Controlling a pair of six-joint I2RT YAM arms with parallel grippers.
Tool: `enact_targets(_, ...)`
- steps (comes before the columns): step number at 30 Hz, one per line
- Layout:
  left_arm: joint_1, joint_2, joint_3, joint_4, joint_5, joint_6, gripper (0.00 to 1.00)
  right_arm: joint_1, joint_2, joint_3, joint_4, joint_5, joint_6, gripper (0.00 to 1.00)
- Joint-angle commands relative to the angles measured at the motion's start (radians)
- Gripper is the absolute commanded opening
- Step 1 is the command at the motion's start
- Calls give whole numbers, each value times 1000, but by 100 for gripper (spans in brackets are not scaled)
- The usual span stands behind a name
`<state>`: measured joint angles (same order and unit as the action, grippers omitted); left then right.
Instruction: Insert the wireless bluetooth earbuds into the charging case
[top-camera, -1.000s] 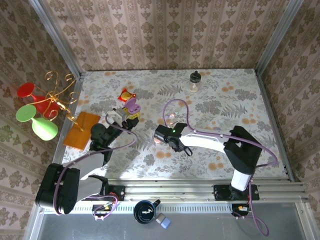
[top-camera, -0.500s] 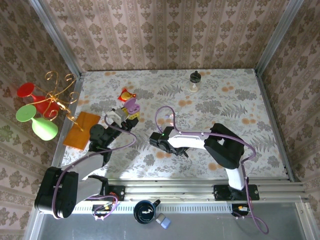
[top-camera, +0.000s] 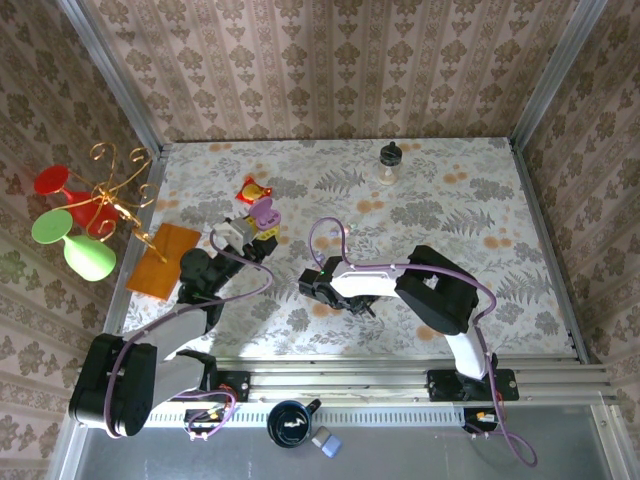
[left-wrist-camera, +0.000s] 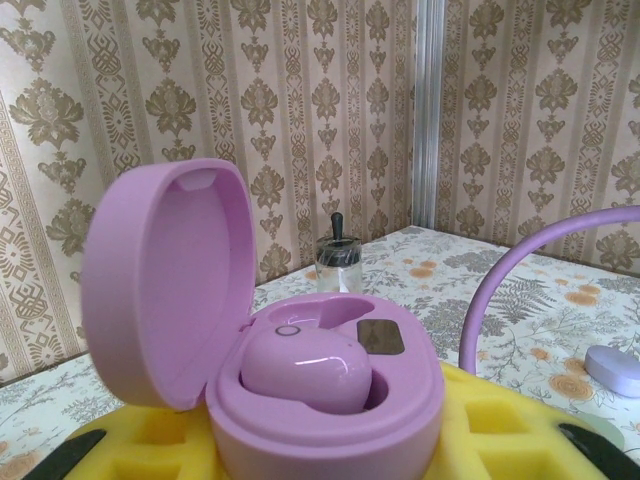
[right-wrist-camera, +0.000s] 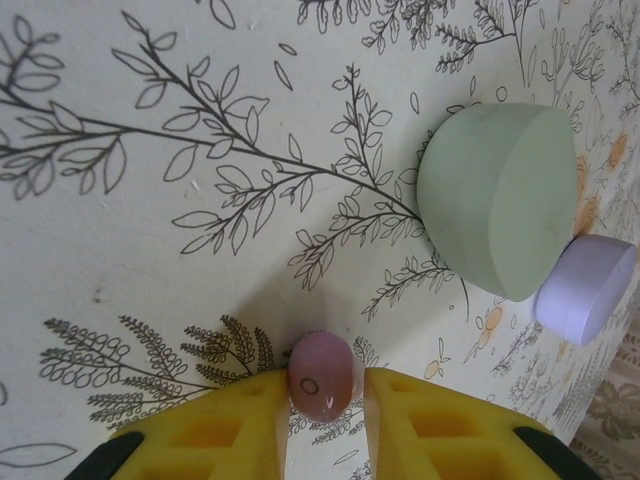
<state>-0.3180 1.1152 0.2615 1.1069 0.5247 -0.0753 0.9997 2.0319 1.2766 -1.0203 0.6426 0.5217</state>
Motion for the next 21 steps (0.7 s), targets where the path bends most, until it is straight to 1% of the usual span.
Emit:
enact_targets(1, 7, -17, -5, 22, 21, 2, 27, -4, 25, 6, 6, 46, -4, 27)
enact_targets(5, 7, -15, -4, 22, 27, 1, 27, -8, 25, 3, 12, 48, -8, 25)
enact_targets(10, 6, -8, -14, 42, 66, 36, 27, -20, 3, -13, 25, 33, -6, 24)
enact_targets(14, 6, 13, -29, 84, 112, 82, 27, -61, -40, -57, 38, 9, 21, 24)
enact_targets(15, 5, 18, -31, 94, 147, 90, 27, -74, -55, -74, 47, 1, 25, 24)
enact_targets(16, 5, 22, -34, 101, 157, 97, 27, -82, -68, -88, 59, -9, 27, 24)
enact_targets(21, 5, 36, -40, 113, 223, 151, 27, -105, -105, -131, 111, -56, 23, 23)
